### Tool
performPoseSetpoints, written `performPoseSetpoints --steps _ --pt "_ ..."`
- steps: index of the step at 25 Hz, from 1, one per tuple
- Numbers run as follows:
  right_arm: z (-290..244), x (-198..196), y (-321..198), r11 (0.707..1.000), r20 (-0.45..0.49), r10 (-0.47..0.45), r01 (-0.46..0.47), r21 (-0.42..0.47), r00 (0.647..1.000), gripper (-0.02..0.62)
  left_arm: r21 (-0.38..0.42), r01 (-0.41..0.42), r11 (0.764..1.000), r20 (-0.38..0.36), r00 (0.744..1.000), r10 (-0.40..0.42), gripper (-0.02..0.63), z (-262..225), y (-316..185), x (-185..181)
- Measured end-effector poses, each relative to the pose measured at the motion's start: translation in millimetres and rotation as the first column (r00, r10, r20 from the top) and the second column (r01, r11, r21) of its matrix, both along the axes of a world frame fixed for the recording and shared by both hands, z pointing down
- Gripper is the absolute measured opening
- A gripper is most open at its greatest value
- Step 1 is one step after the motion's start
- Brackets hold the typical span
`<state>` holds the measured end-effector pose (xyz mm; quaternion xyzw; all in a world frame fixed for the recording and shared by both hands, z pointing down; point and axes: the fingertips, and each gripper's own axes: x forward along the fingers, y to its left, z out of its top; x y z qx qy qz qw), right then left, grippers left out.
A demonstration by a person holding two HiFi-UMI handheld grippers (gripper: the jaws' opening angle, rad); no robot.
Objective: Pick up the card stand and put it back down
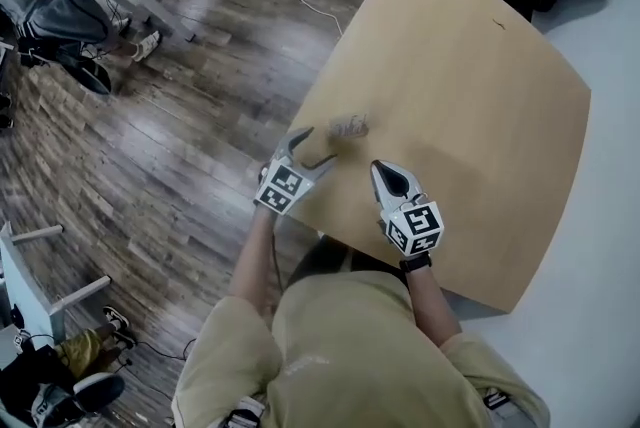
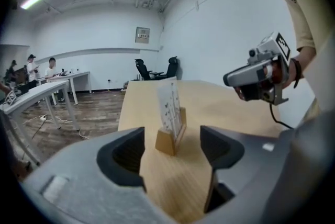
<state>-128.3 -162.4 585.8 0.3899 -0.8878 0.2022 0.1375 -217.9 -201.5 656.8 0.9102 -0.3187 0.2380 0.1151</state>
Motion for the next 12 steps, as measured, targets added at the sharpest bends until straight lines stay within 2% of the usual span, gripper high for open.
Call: performPoseSetpoints --steps 6,12 --pt "21.0 17.2 -34.5 0.999 0.038 0.037 -0.036 -0.039 0.999 0.005 -0.009 -0.05 0.999 0.024 0.998 0.05 0.33 17.4 -36.8 26.6" --pt "35.1 27.7 -65.7 0.995 0.073 0.087 -0.083 -0.062 0.993 0.005 -0.018 -0.12 0.993 0.054 0.991 0.121 0.295 37.5 -57.5 51.8"
